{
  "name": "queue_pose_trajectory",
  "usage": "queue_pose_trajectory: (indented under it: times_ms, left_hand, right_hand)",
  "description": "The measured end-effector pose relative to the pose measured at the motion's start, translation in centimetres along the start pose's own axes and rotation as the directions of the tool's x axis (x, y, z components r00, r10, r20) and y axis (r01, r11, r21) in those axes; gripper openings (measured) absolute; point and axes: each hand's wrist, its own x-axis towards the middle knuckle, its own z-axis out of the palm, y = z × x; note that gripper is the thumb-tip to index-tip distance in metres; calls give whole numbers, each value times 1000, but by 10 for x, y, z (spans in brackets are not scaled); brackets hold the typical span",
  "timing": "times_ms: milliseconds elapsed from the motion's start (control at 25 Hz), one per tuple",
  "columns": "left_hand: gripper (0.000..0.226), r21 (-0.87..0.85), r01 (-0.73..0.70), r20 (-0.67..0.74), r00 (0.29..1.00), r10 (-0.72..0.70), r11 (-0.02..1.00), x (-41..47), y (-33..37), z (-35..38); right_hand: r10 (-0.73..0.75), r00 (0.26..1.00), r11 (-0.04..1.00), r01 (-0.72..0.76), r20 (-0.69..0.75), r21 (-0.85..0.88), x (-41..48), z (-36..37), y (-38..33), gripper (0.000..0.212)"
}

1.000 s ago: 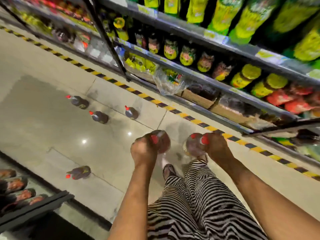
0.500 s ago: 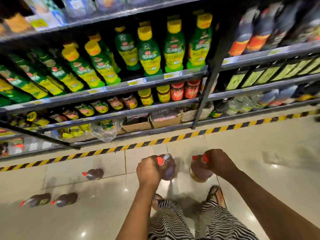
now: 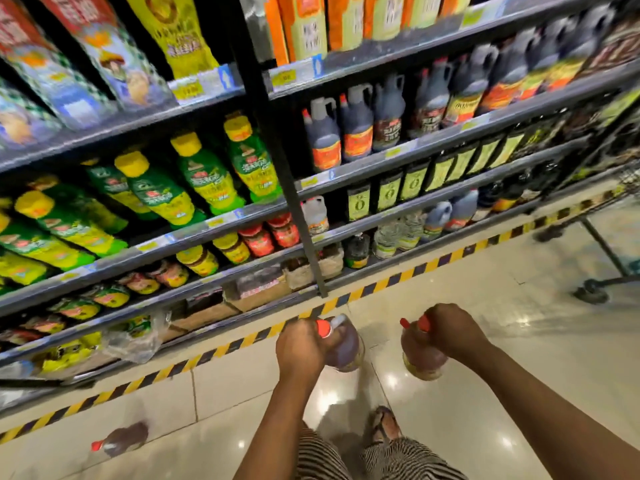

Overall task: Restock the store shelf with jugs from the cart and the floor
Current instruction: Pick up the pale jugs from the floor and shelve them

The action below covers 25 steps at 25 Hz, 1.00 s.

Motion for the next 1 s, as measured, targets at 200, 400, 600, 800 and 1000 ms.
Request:
queue_pose_trajectory:
  times_ms: [200, 400, 600, 800, 1000]
  left_hand:
    - [53, 89, -109, 41, 994, 106, 990, 33, 59, -4]
    - [51, 213, -243, 128, 967, 220, 946, 83, 110, -10]
    - [51, 201, -323, 175, 941, 291, 925, 143, 153, -19]
    - [48, 246, -391, 182, 917, 355, 887, 186, 205, -27]
    - [56, 231, -388, 170, 919, 356, 892, 206, 259, -30]
  right_hand:
    - [44, 996, 994, -35, -83, 102, 27, -42, 39, 33]
    - [104, 989, 984, -87, -107, 154, 65, -81, 50, 35]
    - [91, 985, 987, -70, -145, 144, 109, -139, 48, 40]
    - [96, 968, 966, -35, -231, 255, 137, -189, 62, 43]
    - [88, 963, 968, -22, -253, 252, 162, -235, 86, 46]
